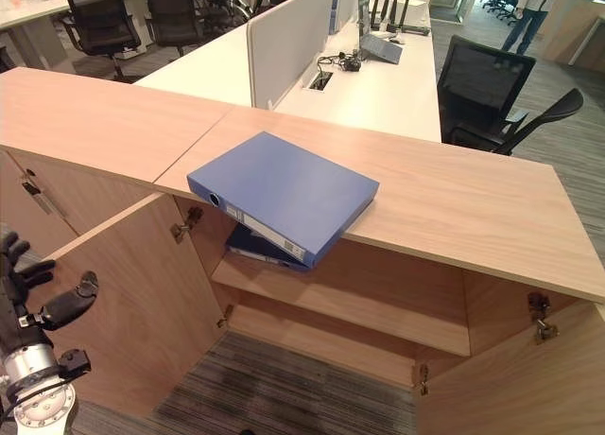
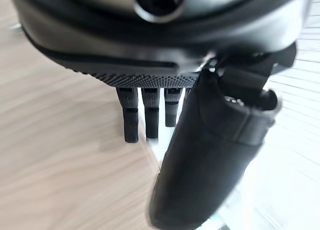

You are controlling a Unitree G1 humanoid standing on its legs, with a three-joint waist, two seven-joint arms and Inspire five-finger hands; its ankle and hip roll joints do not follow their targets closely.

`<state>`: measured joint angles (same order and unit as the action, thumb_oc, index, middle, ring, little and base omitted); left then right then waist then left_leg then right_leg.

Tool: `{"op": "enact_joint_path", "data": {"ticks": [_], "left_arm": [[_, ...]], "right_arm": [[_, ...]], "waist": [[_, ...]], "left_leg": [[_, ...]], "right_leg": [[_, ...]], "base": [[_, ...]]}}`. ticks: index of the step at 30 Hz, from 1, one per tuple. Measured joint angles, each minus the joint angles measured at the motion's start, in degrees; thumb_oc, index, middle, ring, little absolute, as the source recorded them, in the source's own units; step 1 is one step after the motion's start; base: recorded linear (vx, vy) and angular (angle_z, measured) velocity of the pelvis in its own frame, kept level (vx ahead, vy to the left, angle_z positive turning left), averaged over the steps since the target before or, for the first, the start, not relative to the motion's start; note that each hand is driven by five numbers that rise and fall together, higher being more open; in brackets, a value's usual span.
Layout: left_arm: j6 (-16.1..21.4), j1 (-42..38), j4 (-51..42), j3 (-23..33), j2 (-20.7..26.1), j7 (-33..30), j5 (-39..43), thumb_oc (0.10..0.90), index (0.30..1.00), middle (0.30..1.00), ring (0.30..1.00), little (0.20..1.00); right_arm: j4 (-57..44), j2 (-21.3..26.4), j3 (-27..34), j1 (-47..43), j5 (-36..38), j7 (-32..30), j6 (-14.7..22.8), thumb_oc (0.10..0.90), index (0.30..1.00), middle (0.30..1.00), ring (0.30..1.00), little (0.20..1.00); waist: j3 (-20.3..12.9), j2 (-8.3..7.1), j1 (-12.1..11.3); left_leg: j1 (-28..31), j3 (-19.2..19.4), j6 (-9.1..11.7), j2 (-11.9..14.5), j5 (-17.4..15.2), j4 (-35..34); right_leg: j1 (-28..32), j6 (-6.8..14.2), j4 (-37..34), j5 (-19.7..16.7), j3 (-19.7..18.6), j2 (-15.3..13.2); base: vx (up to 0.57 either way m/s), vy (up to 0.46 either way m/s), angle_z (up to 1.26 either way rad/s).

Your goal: Put the empty folder in the office cabinet

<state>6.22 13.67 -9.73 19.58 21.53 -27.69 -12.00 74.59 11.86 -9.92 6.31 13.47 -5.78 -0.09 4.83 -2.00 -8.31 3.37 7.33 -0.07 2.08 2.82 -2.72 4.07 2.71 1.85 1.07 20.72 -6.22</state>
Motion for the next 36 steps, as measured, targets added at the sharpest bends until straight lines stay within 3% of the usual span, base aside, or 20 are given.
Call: {"op": "enact_joint_path", "data": {"ticks": [2, 5, 11, 17, 20, 25, 31, 36], "left_arm": [[0.58, -2.57, -1.13, -1.07, 4.17, -1.01, -4.8, 0.8, 0.9, 0.9, 0.9, 0.9], [2.08, -3.61, -6.36, -3.03, 5.11, -2.37, -9.27, 0.8, 0.9, 0.9, 0.9, 0.9], [4.85, -3.27, -8.31, -7.53, 10.91, -1.41, -15.27, 0.8, 0.9, 0.9, 0.9, 0.9], [7.3, -2.62, -9.91, -11.56, 11.77, 4.07, -15.7, 0.8, 0.9, 0.9, 0.9, 0.9], [8.76, -1.24, -11.94, -14.47, 12.59, 7.04, -15.58, 0.8, 0.9, 0.9, 0.9, 0.9], [10.57, -0.5, -15.06, -16.85, 19.96, 10.74, -15.4, 0.8, 0.9, 0.9, 0.9, 0.9], [11.74, -1.12, -15.47, -18.5, 20.44, 12.89, -15.39, 0.8, 0.9, 0.9, 0.9, 0.9], [11.7, -6.08, -14.85, -24.03, 22.99, 13.56, -15.58, 0.8, 0.9, 0.9, 0.9, 0.9]], "right_arm": [[0.46, -0.15, -0.52, -0.75, -0.45, -0.59, 0.03, 0.8, 0.9, 0.9, 0.9, 0.9], [0.55, -0.14, -0.5, -0.7, -1.24, -1.0, 0.28, 0.8, 0.9, 0.9, 0.9, 0.9], [0.82, 0.06, -0.53, -0.44, -2.19, -1.84, 0.76, 0.8, 0.9, 0.9, 0.9, 0.9], [1.78, 1.2, -0.58, -0.79, -2.24, -1.88, 1.19, 0.8, 0.9, 0.9, 0.9, 0.9], [1.76, 1.16, -0.6, -0.67, -2.23, -1.75, 1.2, 0.8, 0.9, 0.9, 0.9, 0.9], [1.76, 1.13, -0.64, -0.69, -2.24, -1.74, 1.19, 0.8, 0.9, 0.9, 0.9, 0.9], [1.76, 1.13, -1.81, -0.86, -2.25, -1.72, 1.25, 0.8, 0.9, 0.9, 0.9, 0.9], [1.8, 1.11, -2.78, -0.73, -2.26, -1.7, 1.19, 0.8, 0.9, 0.9, 0.9, 0.9]], "waist": [[0.1, 0.21, 0.28], [0.09, 0.48, 0.27], [0.08, 1.35, 0.42], [-0.24, 2.5, 0.43], [-0.24, 2.49, 0.86], [-0.28, 2.46, 1.33], [-0.39, 2.31, 1.91], [-1.37, 1.99, 2.19]], "left_leg": [[1.0, 0.37, 0.16, -0.2, -0.11, -0.54], [1.73, 1.17, 0.55, -0.57, -0.4, -1.15], [2.88, 1.55, 0.2, -0.81, -0.16, -1.77], [3.22, 1.53, 0.2, -0.88, -0.15, -1.84], [3.73, 1.5, 0.29, -0.83, -0.22, -1.89], [3.76, 1.49, 0.3, -0.87, -0.22, -1.89], [3.8, 1.5, 0.28, -0.92, -0.21, -1.88], [3.88, 1.55, 0.26, -0.97, -0.19, -1.88]], "right_leg": [[0.94, 0.36, -0.96, -0.51, -0.28, -0.05], [1.64, 0.39, -2.29, -1.4, -0.99, -0.19], [4.33, 0.68, -6.95, -3.57, -1.32, 0.51], [4.75, 0.68, -7.21, -3.71, -1.34, 0.54], [5.31, 0.76, -7.21, -3.65, -1.35, 0.58], [5.35, 0.77, -7.21, -3.76, -1.36, 0.52], [5.36, 0.77, -7.21, -3.79, -1.41, 0.51], [5.38, 0.78, -7.21, -3.82, -1.49, 0.49]], "base": [[0.04, 0.032, -0.08], [0.04, 0.028, -0.12], [0.01, 0.013, -0.05], [0.0, 0.0, 0.0], [0.0, 0.0, 0.0], [0.0, 0.0, 0.0], [0.0, 0.0, 0.0], [0.0, 0.0, 0.0]]}}
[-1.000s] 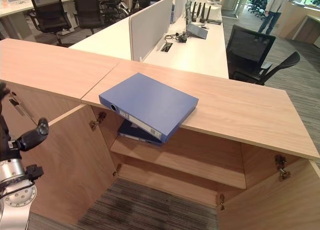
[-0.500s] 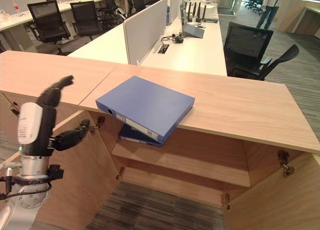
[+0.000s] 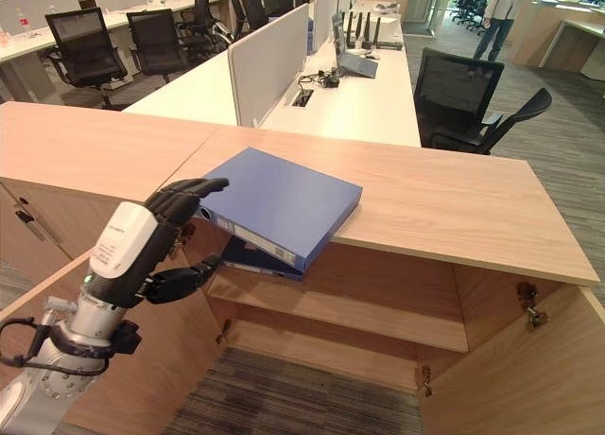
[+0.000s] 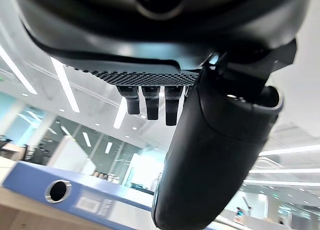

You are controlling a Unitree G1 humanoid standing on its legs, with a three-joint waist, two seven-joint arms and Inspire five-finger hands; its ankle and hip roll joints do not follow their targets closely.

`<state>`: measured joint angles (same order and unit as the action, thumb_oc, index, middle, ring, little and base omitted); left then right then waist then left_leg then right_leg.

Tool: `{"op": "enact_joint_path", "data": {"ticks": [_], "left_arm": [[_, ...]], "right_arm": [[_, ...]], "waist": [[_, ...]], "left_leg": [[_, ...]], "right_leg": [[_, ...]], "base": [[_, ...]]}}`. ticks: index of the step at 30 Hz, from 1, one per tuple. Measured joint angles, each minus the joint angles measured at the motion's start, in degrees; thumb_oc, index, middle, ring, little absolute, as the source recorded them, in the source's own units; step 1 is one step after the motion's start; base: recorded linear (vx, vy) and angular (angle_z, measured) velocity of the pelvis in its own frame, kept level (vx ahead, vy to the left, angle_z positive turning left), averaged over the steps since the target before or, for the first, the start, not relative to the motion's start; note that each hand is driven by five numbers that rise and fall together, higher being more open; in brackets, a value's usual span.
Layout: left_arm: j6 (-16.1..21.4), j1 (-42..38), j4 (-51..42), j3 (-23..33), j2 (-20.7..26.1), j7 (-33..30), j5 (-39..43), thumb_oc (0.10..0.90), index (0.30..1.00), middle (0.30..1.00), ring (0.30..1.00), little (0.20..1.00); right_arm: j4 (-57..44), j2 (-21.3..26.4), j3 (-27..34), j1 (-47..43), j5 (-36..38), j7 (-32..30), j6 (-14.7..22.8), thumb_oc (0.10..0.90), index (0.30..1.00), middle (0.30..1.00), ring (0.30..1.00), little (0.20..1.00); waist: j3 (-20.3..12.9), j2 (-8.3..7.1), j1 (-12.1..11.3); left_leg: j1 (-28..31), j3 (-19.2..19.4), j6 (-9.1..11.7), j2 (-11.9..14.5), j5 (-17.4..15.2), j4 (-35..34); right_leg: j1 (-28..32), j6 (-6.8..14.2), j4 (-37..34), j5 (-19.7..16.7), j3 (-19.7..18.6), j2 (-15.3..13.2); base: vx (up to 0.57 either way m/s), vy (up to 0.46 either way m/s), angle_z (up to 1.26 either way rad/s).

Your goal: Put the empty folder in the office cabinet

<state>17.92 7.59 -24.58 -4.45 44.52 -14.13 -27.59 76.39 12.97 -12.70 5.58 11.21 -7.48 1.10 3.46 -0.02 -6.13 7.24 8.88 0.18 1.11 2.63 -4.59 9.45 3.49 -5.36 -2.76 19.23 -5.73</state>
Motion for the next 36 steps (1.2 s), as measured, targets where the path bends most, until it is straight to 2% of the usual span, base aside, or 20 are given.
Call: {"op": "enact_joint_path", "data": {"ticks": [9, 14, 26, 36], "left_arm": [[-0.25, -6.05, 5.77, -5.01, 0.06, -0.15, -4.82, 0.8, 0.9, 0.9, 0.9, 0.9], [-0.38, -6.42, 6.48, -5.15, 0.06, -0.17, -7.12, 0.8, 0.9, 0.9, 0.9, 0.9], [-0.54, -7.14, 9.11, -7.34, 0.06, -0.14, -8.97, 0.8, 0.9, 0.9, 0.9, 0.9], [-3.41, -11.11, 19.82, -12.64, -0.02, -0.17, -14.37, 0.8, 0.9, 0.9, 0.9, 0.9]], "right_arm": [[-0.04, 0.46, -0.12, -0.28, -0.51, 0.01, -0.05, 0.8, 0.9, 0.9, 0.9, 0.9], [-0.02, 0.67, -0.27, -0.49, -1.04, 0.03, -0.06, 0.8, 0.9, 0.9, 0.9, 0.9], [-0.01, 0.99, -0.28, -0.42, -1.79, -0.02, -0.19, 0.8, 0.9, 0.9, 0.9, 0.9], [-0.01, 0.99, -0.73, -0.11, -2.0, -0.02, -0.24, 0.8, 0.9, 0.9, 0.9, 0.9]], "waist": [[-1.07, 0.64, 1.82], [-1.31, 0.95, 2.84], [-2.18, 1.4, 2.98], [-3.24, 1.36, 3.64]], "left_leg": [[0.5, 0.91, 0.04, 0.0, -0.02, -0.02], [0.83, 1.41, 0.06, 0.02, -0.05, -0.03], [0.96, 1.9, 0.35, -0.01, -0.24, -0.04], [0.96, 2.22, 0.4, 0.01, -0.27, -0.06]], "right_leg": [[0.01, -0.06, 0.0, -0.43, -1.05, -0.06], [0.07, 0.08, 0.0, -0.63, -1.55, -0.07], [-0.04, 0.06, 0.0, -1.01, -2.07, -0.11], [-0.21, -0.07, 0.0, -1.24, -2.42, -0.12]], "base": [[0.01, 0.001, -0.04], [0.01, 0.001, -0.06], [0.0, 0.002, -0.02], [0.0, 0.0, 0.0]]}}
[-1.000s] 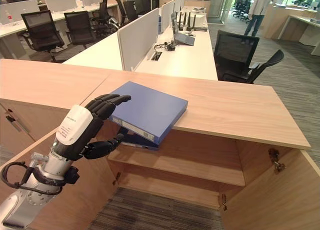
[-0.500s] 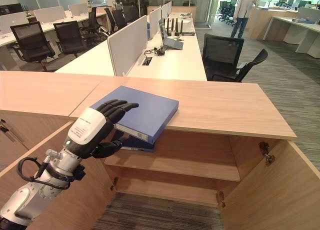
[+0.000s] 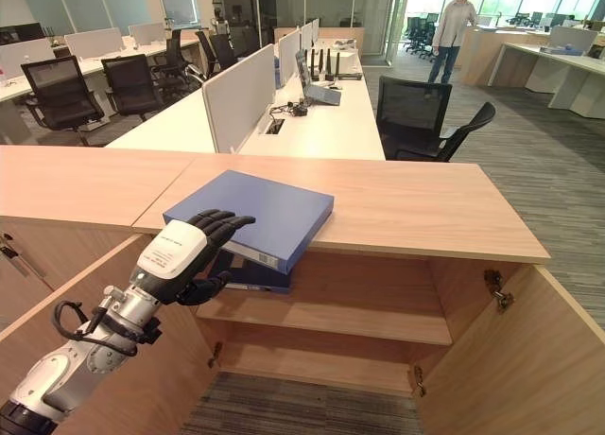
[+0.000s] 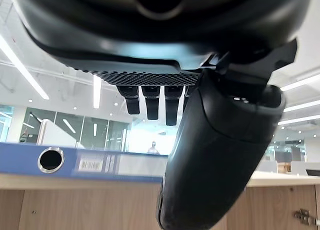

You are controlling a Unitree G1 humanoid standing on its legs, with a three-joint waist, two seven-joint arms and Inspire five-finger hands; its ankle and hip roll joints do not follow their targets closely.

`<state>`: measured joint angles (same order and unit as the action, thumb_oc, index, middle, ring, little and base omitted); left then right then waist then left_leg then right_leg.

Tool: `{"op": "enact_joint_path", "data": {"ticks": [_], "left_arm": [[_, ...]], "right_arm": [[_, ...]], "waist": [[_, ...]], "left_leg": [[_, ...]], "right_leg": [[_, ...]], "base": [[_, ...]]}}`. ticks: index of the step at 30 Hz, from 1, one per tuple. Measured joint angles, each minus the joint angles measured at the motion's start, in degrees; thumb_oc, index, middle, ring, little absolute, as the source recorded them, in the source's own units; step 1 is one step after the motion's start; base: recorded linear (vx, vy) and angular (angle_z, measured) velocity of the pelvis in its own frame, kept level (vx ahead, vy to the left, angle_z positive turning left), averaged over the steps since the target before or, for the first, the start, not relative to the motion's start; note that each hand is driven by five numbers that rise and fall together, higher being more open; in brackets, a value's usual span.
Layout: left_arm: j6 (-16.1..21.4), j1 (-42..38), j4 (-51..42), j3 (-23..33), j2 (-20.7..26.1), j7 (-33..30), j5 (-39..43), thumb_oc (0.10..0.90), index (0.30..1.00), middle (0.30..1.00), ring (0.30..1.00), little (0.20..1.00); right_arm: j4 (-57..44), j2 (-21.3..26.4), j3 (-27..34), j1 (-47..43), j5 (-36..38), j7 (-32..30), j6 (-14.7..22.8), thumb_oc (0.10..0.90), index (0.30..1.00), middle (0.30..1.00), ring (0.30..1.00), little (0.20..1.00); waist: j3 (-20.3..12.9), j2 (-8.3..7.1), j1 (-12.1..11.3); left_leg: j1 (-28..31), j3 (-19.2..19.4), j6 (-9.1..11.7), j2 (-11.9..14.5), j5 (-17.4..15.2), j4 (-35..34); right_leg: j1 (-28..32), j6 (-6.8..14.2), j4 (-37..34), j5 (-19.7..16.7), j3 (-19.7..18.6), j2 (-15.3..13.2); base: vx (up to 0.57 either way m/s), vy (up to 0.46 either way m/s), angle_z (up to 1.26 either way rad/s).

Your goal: Put the empty folder in the office cabinet

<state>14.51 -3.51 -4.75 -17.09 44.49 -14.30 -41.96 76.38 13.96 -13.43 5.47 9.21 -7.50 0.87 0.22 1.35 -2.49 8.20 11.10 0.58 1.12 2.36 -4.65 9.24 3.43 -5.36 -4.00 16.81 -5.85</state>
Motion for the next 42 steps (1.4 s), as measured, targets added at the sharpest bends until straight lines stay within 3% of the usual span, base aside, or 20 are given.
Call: {"op": "enact_joint_path", "data": {"ticks": [20, 42], "left_arm": [[-3.37, -9.0, 4.84, -6.36, -0.17, -3.84, -10.27, 0.8, 0.9, 0.9, 0.9, 0.9], [-4.54, -9.74, 9.7, -8.68, -0.93, -4.24, -10.66, 0.8, 0.9, 0.9, 0.9, 0.9]], "right_arm": [[-0.02, 0.01, -1.52, -1.21, -0.04, -0.06, -0.12, 0.8, 0.9, 0.9, 0.9, 0.9], [-0.01, 0.05, -1.5, -1.23, -0.22, -0.34, -0.12, 0.8, 0.9, 0.9, 0.9, 0.9]], "waist": [[-0.01, -0.01, 2.2], [-0.04, 0.25, 2.4]], "left_leg": [[0.0, 1.22, -0.39, 0.11, 0.23, 0.01], [0.12, 1.49, -0.39, 0.16, 0.23, 0.0]], "right_leg": [[-0.64, 0.05, -0.01, -0.22, -1.27, 0.1], [-0.66, -0.07, -0.01, -0.32, -1.57, 0.17]], "base": [[0.0, 0.0, -0.02], [0.0, 0.0, 0.0]]}}
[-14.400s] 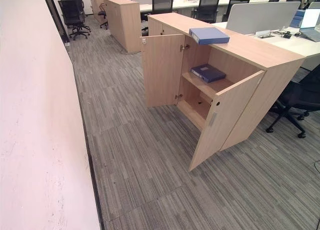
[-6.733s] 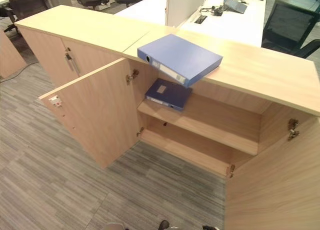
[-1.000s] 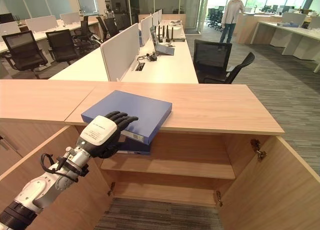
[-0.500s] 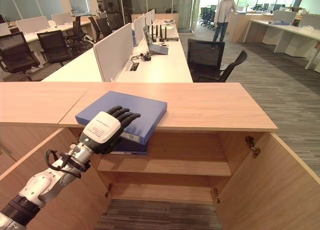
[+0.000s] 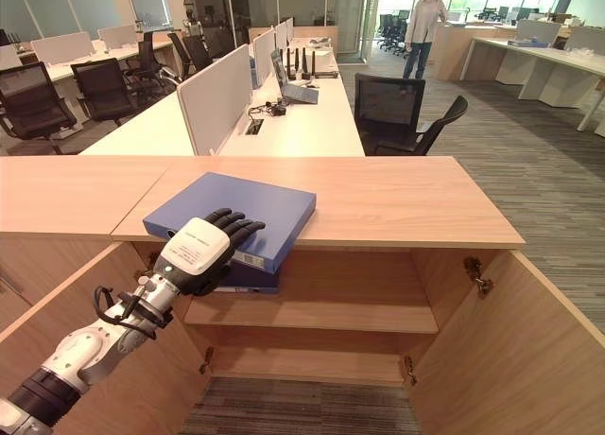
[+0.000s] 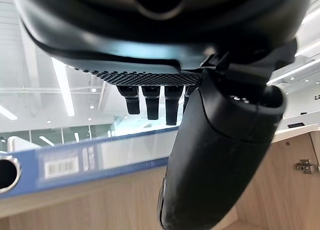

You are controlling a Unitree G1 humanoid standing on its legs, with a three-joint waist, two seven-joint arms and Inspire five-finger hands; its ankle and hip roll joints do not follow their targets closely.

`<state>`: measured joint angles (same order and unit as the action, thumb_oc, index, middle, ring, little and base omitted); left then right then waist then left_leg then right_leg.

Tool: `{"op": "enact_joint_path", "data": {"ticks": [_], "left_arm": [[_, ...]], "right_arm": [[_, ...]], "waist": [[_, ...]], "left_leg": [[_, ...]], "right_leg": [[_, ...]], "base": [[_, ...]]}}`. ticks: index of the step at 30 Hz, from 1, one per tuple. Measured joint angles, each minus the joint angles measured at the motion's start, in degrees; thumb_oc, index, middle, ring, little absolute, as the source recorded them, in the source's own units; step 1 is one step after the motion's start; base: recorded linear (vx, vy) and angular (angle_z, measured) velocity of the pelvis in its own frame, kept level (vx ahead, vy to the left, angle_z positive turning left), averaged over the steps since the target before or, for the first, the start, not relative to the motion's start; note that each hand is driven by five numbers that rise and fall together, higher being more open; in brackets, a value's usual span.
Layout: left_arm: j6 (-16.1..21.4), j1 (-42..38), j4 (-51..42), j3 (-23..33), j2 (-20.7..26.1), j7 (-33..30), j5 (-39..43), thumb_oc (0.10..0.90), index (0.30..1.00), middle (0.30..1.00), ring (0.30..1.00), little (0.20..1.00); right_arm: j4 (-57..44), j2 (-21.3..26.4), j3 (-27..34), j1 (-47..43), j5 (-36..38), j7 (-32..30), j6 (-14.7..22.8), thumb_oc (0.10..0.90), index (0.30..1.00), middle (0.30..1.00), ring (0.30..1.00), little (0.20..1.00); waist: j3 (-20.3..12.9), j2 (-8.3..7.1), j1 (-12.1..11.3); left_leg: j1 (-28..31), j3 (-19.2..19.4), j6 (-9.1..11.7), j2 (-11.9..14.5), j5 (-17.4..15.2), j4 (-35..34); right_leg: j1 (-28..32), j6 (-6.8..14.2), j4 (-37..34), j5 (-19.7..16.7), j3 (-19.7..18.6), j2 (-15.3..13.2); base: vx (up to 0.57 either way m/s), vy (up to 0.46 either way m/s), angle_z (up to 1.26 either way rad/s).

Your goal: Put the empty folder in the office cabinet

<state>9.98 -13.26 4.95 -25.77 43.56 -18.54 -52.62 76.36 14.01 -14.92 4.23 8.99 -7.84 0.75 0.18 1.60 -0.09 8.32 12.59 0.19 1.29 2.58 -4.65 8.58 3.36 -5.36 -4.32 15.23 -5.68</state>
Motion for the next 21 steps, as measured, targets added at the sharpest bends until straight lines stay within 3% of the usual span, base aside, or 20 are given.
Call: {"op": "enact_joint_path", "data": {"ticks": [9, 10, 12, 21], "left_arm": [[-1.89, -4.28, 4.91, -3.57, -0.08, -1.09, -0.05, 0.8, 0.9, 0.9, 0.9, 0.9], [-2.27, -4.66, 5.3, -3.79, -0.13, -1.17, -0.05, 0.643, 0.665, 0.665, 0.665, 0.665], [-2.62, -5.7, 6.43, -4.28, -0.4, -1.24, -0.06, 0.4, 0.3, 0.3, 0.3, 0.3], [-5.15, -8.49, 8.12, -4.26, -3.29, -5.54, -0.07, 0.4, 0.3, 0.3, 0.3, 0.3]], "right_arm": [[0.03, 0.08, -0.03, 0.05, 0.0, 0.02, -0.13, 0.8, 0.9, 0.9, 0.9, 0.9], [0.02, 0.08, -0.04, -0.09, 0.0, 0.02, -0.13, 0.8, 0.9, 0.9, 0.9, 0.9], [0.01, 0.08, -0.05, -0.11, 0.0, 0.02, -0.12, 0.8, 0.9, 0.9, 0.9, 0.9], [0.01, 0.09, -0.09, -0.09, 0.01, 0.02, -0.14, 0.8, 0.9, 0.9, 0.9, 0.9]], "waist": [[-0.06, 0.12, -0.06], [-0.07, 0.12, 0.03], [-0.07, 0.13, 0.16], [-0.22, 0.25, 0.16]], "left_leg": [[0.19, 0.33, 0.32, 0.1, -0.21, 0.0], [0.2, 0.39, 0.34, 0.1, -0.23, 0.0], [0.29, 0.55, 0.33, 0.14, -0.22, 0.0], [0.55, 1.0, 0.33, 0.41, -0.22, -0.01]], "right_leg": [[0.05, -0.05, 0.0, -0.14, -0.29, 0.08], [0.03, -0.06, 0.0, -0.15, -0.34, 0.08], [0.03, -0.1, 0.0, -0.18, -0.49, 0.12], [0.06, -0.21, 0.0, -0.25, -0.86, 0.36]], "base": [[0.0, 0.0, 0.0], [0.0, -0.003, -0.03], [-0.01, -0.005, -0.04], [0.0, -0.003, -0.02]]}}
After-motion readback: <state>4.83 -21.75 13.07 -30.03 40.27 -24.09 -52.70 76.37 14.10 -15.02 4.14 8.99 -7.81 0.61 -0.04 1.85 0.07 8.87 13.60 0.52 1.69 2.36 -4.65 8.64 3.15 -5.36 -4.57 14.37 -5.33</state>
